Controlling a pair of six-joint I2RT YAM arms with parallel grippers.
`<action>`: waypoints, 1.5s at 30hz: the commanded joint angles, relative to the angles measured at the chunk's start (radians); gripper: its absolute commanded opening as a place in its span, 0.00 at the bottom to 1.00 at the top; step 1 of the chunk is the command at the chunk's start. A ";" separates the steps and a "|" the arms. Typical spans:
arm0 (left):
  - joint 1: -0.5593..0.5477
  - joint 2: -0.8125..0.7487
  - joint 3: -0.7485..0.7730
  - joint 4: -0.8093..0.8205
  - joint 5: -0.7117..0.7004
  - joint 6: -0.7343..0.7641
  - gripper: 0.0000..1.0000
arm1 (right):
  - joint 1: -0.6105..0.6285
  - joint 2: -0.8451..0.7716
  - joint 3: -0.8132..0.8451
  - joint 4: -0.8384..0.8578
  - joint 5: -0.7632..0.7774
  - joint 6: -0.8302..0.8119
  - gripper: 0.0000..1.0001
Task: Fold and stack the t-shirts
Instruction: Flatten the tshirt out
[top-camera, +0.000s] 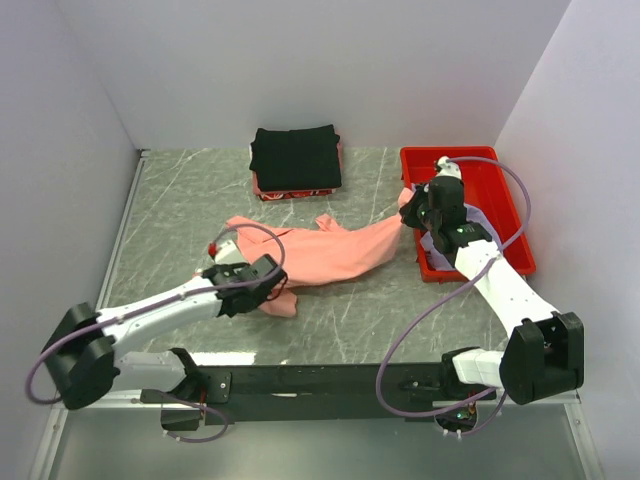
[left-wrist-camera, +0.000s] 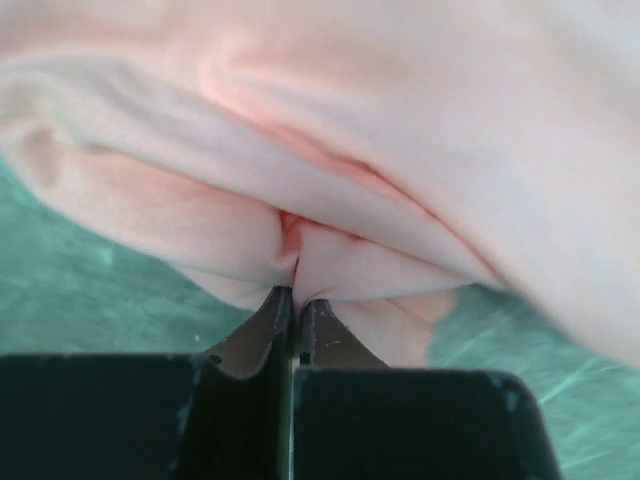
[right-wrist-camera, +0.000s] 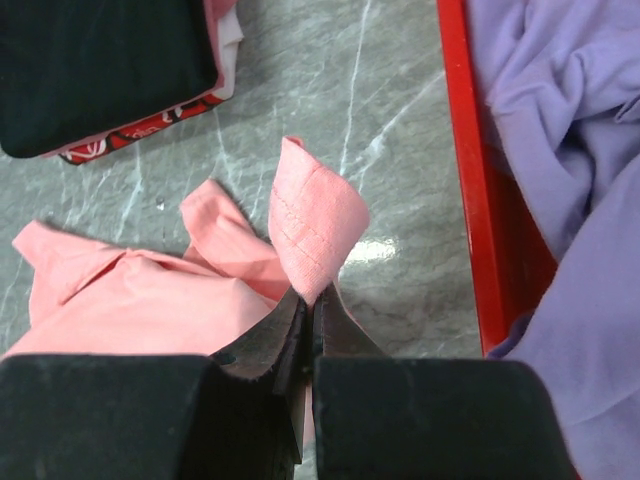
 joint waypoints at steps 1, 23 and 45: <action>0.034 -0.095 0.080 -0.096 -0.189 0.033 0.01 | -0.007 -0.043 0.001 0.064 -0.024 -0.016 0.00; 0.149 -0.429 0.470 0.025 -0.453 0.451 0.01 | -0.009 -0.256 0.272 -0.057 -0.092 -0.037 0.00; 0.149 -0.470 0.628 0.059 -0.281 0.644 0.01 | -0.007 -0.531 0.363 -0.368 -0.099 -0.028 0.00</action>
